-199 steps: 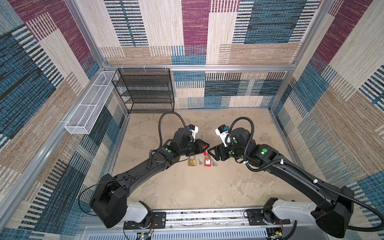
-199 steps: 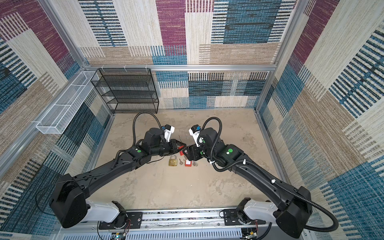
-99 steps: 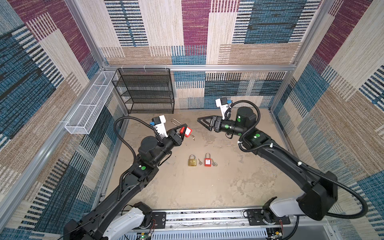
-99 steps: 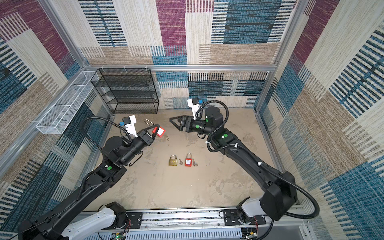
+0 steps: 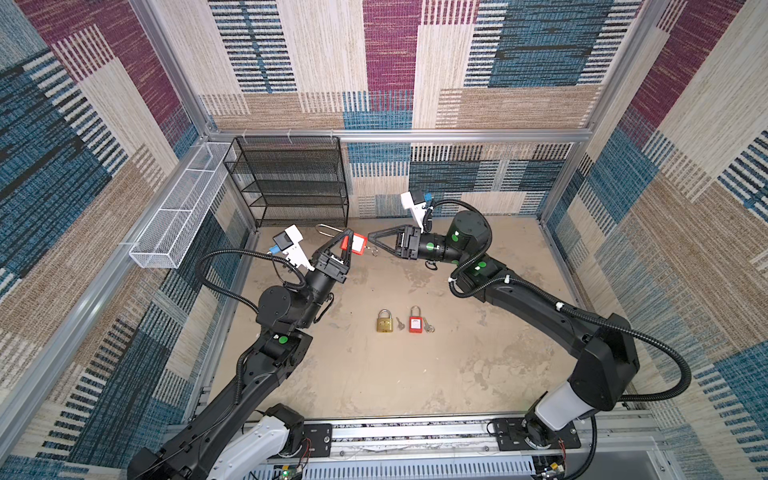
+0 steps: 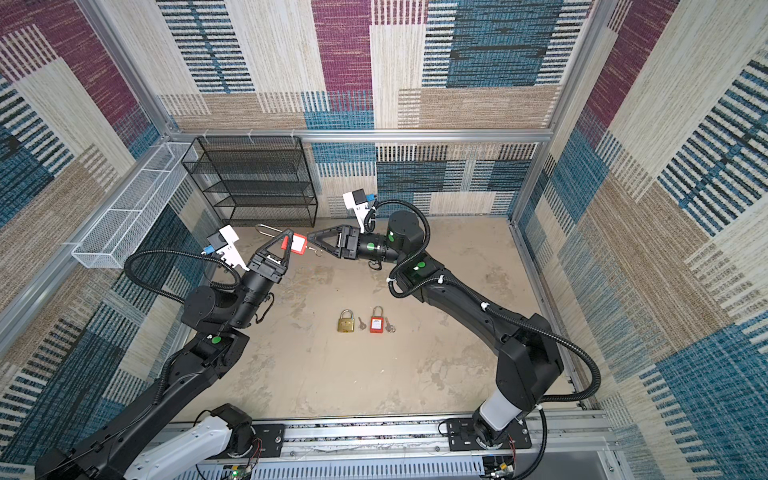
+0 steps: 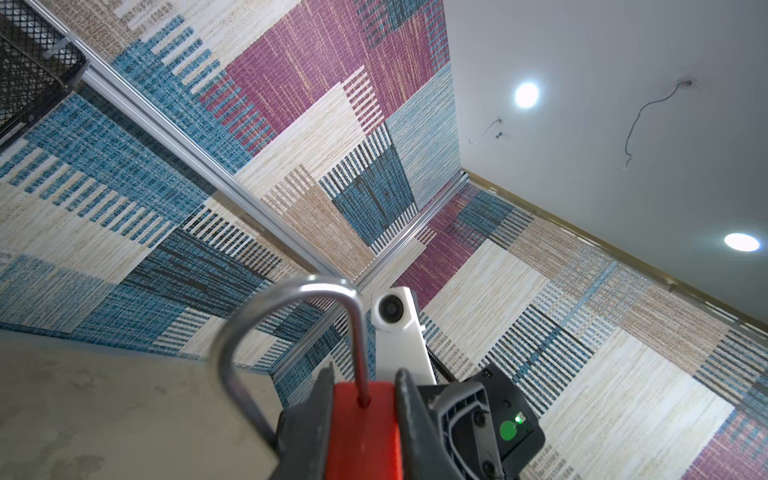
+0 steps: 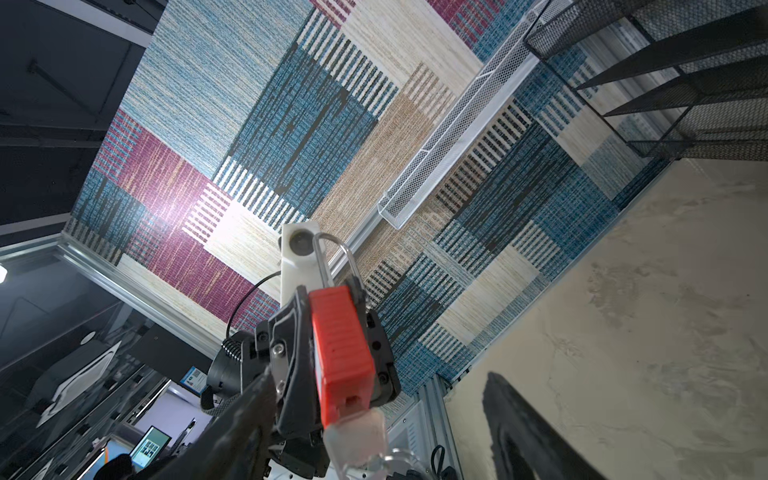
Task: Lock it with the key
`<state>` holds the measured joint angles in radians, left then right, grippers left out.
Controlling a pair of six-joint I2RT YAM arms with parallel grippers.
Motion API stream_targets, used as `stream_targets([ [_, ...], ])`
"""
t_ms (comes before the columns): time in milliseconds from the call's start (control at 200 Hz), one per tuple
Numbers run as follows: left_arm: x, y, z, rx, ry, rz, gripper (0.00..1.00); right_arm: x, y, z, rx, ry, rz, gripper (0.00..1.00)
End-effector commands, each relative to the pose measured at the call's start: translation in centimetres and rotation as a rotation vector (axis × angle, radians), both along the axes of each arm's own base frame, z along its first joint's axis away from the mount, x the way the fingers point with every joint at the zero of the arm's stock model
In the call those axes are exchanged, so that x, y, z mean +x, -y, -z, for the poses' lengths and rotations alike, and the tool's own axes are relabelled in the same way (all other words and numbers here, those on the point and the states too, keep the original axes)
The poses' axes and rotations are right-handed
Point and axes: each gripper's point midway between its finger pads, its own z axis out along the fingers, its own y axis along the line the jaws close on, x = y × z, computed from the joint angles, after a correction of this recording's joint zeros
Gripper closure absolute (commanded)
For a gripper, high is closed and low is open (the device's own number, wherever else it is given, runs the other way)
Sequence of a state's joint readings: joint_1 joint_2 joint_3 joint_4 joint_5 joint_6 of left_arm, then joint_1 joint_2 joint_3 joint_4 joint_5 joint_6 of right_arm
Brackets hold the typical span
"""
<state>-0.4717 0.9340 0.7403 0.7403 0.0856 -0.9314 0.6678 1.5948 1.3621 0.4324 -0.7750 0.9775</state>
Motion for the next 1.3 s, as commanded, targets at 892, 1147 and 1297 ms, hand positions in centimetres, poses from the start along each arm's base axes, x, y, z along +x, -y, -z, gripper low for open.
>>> stream_targets([
  [892,-1.3,0.1,-2.4,-0.126,0.098,0.101,1.00,-2.9,-2.4,-2.6,0.115,0.034,-0.141,0.53],
  [1147,-1.2,0.2,-2.2,-0.138,0.091,0.110,1.00,-2.7,-2.4,-3.1,0.116,0.046,-0.133,0.63],
  [1297,-1.2,0.2,-2.1,-0.137,0.087,0.112,0.94,-2.7,-2.4,-3.0,0.116,0.041,-0.131,0.73],
])
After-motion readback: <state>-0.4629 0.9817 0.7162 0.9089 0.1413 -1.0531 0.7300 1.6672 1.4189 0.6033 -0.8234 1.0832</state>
